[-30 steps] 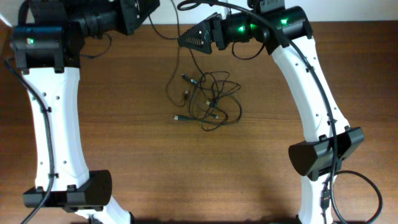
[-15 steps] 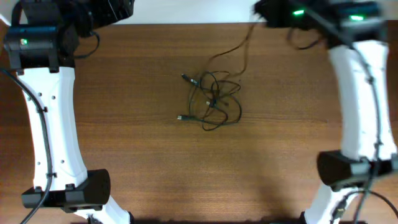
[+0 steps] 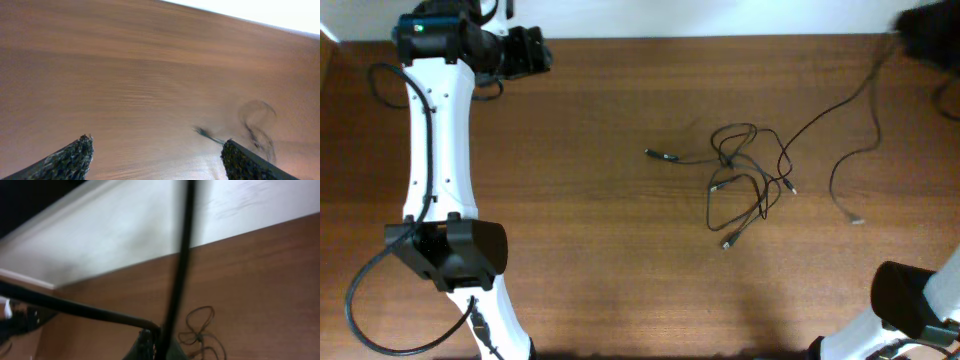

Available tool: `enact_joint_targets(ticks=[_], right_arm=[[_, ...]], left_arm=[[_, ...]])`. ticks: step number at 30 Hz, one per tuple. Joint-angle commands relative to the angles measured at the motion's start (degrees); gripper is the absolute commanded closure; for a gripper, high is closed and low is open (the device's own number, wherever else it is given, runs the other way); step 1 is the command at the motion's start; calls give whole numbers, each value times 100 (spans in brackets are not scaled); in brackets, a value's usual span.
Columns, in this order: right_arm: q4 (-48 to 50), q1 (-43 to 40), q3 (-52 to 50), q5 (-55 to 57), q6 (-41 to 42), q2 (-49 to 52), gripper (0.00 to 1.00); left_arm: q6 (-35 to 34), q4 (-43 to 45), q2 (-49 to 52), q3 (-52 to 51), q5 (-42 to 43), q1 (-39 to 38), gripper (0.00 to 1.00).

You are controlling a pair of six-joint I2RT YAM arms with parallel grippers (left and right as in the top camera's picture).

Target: Untangle cables

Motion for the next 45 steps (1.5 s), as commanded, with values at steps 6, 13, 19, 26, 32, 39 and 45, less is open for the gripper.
enact_joint_targets(ticks=[6, 13, 19, 26, 32, 39, 45], right_arm=[[-175, 310, 17, 227, -282, 44, 96], [-481, 310, 13, 356, -415, 44, 96], [-479, 310, -208, 551, -435, 44, 96], [-173, -426, 361, -1040, -518, -52, 96], [-470, -4203, 990, -4061, -262, -96, 96], [-492, -2918, 988, 1381, -588, 809, 96], [184, -2876, 968, 2903, -105, 2669, 96]], left_arm=[[2542, 625, 1792, 17, 1827, -2944, 5], [1572, 2083, 3069, 17, 1270, -3663, 59], [1237, 817, 1709, 588, -90, -2955, 100], [1117, 83, 1150, 44, -1051, -2385, 100], [968, 140, 2168, -262, -1388, -2385, 100], [970, 24, 2190, -260, -1370, -2385, 100], [970, 24, 2190, -262, -1368, -2387, 100]])
